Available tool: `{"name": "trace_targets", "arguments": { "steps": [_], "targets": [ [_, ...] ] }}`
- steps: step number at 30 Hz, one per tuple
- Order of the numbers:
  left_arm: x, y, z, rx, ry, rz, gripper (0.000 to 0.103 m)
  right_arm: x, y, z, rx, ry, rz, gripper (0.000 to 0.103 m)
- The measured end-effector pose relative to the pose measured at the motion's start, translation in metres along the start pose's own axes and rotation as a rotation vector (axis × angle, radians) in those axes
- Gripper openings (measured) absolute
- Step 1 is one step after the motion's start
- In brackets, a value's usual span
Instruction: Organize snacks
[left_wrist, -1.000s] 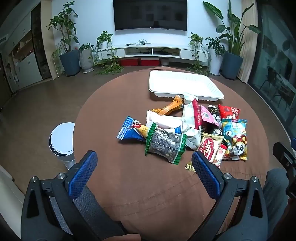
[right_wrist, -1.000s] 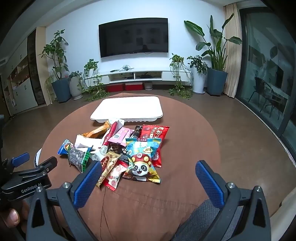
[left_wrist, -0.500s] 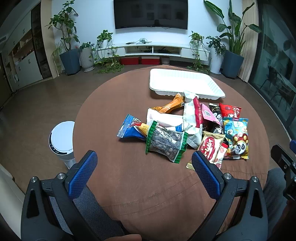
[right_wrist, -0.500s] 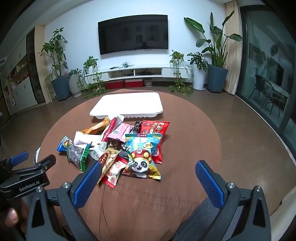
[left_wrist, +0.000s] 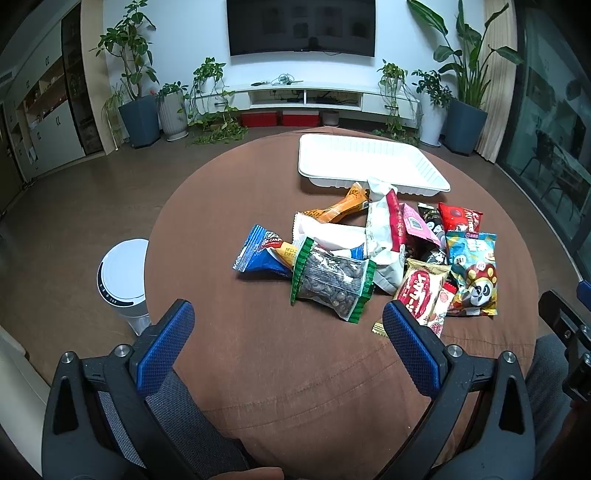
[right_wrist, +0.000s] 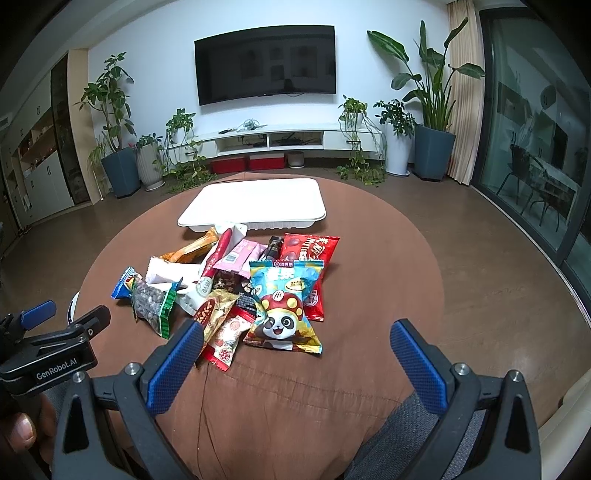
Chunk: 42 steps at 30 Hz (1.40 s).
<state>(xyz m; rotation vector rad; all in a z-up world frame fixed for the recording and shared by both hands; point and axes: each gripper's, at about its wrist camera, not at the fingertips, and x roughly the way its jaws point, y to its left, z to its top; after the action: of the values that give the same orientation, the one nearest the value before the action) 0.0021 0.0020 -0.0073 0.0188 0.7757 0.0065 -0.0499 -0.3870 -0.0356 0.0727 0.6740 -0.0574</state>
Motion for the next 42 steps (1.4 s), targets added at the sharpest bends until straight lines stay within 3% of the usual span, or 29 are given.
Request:
{"name": "trace_targets", "arguments": {
  "steps": [42],
  "targets": [
    [0.0058, -0.0011, -0.006, 0.001, 0.011, 0.001, 0.103, 0.0001, -0.0002, 0.0004, 0.0, 0.0, 0.0, 0.103]
  ]
}}
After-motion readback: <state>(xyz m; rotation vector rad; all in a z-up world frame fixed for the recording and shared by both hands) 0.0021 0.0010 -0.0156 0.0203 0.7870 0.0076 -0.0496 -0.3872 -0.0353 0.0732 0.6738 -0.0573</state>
